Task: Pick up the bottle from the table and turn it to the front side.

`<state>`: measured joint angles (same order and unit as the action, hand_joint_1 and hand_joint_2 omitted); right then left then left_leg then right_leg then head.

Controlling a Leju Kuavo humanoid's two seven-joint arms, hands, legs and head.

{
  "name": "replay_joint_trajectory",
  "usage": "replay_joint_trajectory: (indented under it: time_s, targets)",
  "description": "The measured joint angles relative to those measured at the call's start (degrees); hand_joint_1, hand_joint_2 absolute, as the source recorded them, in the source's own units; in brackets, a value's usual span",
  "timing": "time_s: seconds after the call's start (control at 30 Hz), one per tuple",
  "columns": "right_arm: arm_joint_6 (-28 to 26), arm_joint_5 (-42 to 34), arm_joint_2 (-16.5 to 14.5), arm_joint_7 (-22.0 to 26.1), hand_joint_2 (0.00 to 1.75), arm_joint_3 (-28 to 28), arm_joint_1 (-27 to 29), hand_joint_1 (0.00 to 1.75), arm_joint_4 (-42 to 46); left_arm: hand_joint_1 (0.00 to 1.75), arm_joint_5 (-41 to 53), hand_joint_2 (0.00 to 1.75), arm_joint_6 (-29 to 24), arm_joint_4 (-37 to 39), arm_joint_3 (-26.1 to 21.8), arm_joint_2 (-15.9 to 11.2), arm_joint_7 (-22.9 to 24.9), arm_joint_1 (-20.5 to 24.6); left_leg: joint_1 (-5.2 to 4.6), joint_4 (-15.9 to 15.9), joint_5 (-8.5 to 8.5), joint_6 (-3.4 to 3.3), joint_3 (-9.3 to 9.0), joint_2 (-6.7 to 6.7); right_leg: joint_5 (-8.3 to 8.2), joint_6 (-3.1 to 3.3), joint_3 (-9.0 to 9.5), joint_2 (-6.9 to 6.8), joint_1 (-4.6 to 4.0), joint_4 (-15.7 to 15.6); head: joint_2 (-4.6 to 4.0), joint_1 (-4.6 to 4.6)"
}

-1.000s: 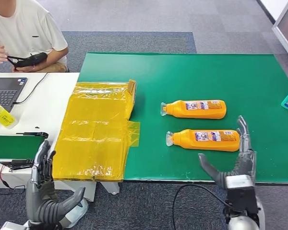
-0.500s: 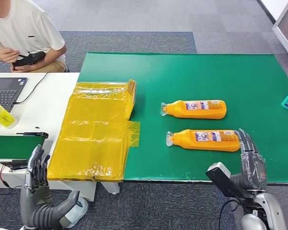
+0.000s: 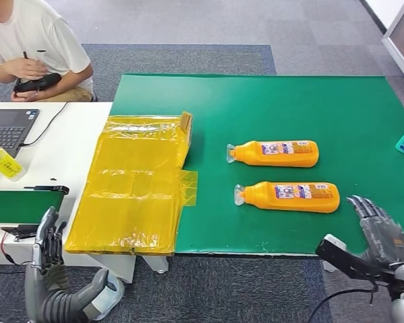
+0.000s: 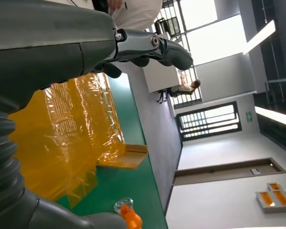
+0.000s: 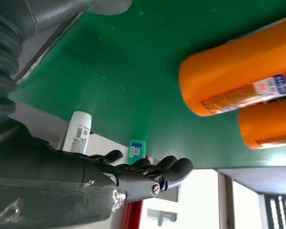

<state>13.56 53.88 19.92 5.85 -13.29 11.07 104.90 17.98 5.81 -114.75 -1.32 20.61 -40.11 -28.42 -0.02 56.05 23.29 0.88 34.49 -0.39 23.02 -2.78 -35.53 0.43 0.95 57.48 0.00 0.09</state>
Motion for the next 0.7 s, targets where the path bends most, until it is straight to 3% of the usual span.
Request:
replay_joint_trajectory:
  time_s: [0.2,0.33,0.5,0.7]
  targets:
    - [4.8,-5.1,12.0,-2.2,1.75,3.6,-7.1,0.00,-4.7,0.00,-0.3,1.75,1.5,0.0,-1.2,0.0,0.0,-0.5,-0.03,0.0,-0.04,-0.04,0.01,0.03,-0.05,-0.07,0.03,0.03,0.04,0.0,0.00,0.01]
    - [6.1,-8.4,17.4,-3.0,1.75,9.4,-15.6,0.00,-11.1,0.00,1.4,1.75,1.5,0.1,-1.5,0.0,0.0,-0.3,-0.03,0.0,-0.20,-0.15,-0.04,0.02,-0.13,-0.17,0.04,-0.03,0.05,0.0,0.00,0.01]
    - [5.7,-11.1,20.9,-3.3,1.75,14.5,-21.5,0.00,-16.8,0.00,2.0,1.75,2.1,0.6,-1.9,0.0,0.0,-0.2,-0.03,0.0,-0.23,-0.18,0.00,0.00,-0.14,-0.18,0.05,-0.07,0.05,0.0,0.00,0.01]
    - [4.6,-11.3,21.6,-3.4,1.75,18.4,-26.0,0.00,-21.8,0.00,2.0,1.75,2.8,1.3,-2.0,0.0,0.0,0.3,-0.03,0.0,-0.23,-0.18,0.01,0.00,-0.13,-0.18,0.03,-0.07,0.05,0.0,0.00,0.00]
